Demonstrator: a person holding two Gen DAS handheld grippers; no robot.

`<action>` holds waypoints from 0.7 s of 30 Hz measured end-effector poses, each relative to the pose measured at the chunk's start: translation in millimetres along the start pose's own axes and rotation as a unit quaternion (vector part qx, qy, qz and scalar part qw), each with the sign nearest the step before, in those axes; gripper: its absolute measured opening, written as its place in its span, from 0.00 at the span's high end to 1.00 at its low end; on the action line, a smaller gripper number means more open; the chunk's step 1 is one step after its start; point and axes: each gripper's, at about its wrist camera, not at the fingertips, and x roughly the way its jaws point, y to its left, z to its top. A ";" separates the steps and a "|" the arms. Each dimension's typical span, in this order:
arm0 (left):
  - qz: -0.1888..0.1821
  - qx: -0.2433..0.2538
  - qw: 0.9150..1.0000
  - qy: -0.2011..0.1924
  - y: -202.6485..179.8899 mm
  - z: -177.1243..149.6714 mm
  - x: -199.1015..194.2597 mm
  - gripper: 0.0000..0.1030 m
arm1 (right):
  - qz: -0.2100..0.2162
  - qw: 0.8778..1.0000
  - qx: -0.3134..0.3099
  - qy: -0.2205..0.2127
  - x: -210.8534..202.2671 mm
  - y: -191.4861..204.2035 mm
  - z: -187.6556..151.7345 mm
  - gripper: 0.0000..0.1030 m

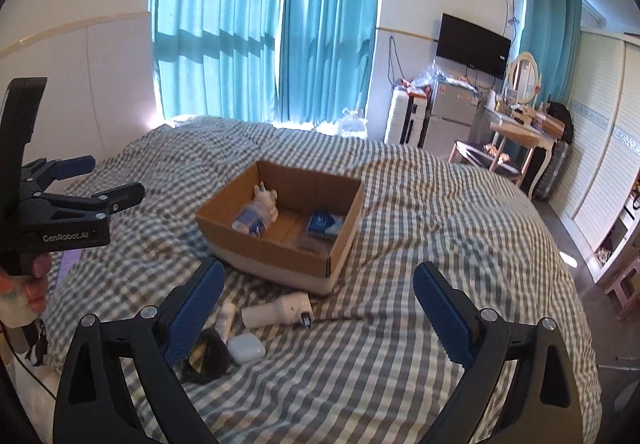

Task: Organize objects
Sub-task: 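Move both grippers back toward the items left on the bed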

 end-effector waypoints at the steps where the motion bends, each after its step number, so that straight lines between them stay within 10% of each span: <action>1: -0.005 -0.001 1.000 0.009 -2.0 -8.2 5.1 0.01 | 0.001 1.000 0.003 0.007 4.3 0.5 -7.2 0.07; 17: -0.056 0.077 0.988 0.119 -53.0 -108.5 72.5 0.02 | 0.009 0.996 0.036 0.084 62.1 9.3 -64.7 0.07; 21: -0.078 0.083 0.983 0.142 -56.6 -115.9 81.7 0.28 | 0.008 0.995 0.044 0.088 67.5 10.1 -68.7 0.07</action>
